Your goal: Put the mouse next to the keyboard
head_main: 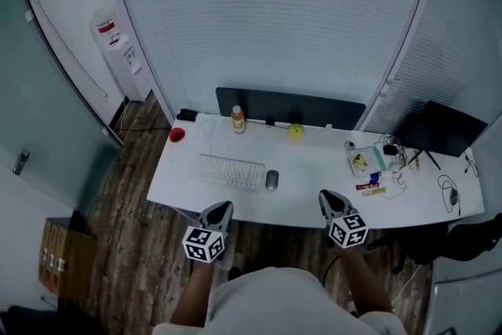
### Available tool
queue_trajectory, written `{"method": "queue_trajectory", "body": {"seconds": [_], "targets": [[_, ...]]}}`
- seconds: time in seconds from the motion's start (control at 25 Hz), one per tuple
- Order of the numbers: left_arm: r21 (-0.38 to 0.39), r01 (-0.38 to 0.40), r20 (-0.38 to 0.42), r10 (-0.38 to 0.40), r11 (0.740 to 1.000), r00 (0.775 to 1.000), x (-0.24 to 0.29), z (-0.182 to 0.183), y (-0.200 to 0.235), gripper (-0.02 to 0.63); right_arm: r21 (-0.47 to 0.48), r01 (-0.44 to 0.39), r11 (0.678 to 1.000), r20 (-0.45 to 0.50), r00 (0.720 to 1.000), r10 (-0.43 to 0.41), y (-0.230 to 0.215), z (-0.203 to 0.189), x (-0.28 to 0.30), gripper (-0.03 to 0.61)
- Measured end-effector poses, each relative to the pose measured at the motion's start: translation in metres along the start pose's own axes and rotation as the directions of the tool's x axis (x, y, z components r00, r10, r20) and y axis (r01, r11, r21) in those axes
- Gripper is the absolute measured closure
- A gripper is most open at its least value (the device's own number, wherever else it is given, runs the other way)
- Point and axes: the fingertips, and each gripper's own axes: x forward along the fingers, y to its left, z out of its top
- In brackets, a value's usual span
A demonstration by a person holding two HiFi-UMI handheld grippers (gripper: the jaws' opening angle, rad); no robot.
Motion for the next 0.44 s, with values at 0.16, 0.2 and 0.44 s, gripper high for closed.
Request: {"method": "queue_trajectory", "body": {"seconds": [0.16, 0.2, 0.44], "targets": [[0.000, -0.003, -0.001, 0.003, 1.000, 1.000, -0.0013, 0.0021, 0.0034, 0.595, -0.003, -0.003, 1.000, 0.001, 1.000, 0.003, 0.0023, 0.0028, 0.0018, 0.540], [0.000, -0.003, -0.001, 0.003, 1.000, 1.000, -0.0016, 0.0023, 0.0043, 0.595, -0.003, -0.003, 1.000, 0.002, 1.000, 0.003, 0.0030, 0.0031, 0.0022, 0.541], [0.005, -0.005, -0.005, 0.005, 1.000, 1.000, -0.0020, 0.0029, 0.0081, 0.595, -0.002, -0.005, 1.000, 0.003, 1.000, 0.005, 0.0054, 0.0030, 0.0051, 0.540]]}}
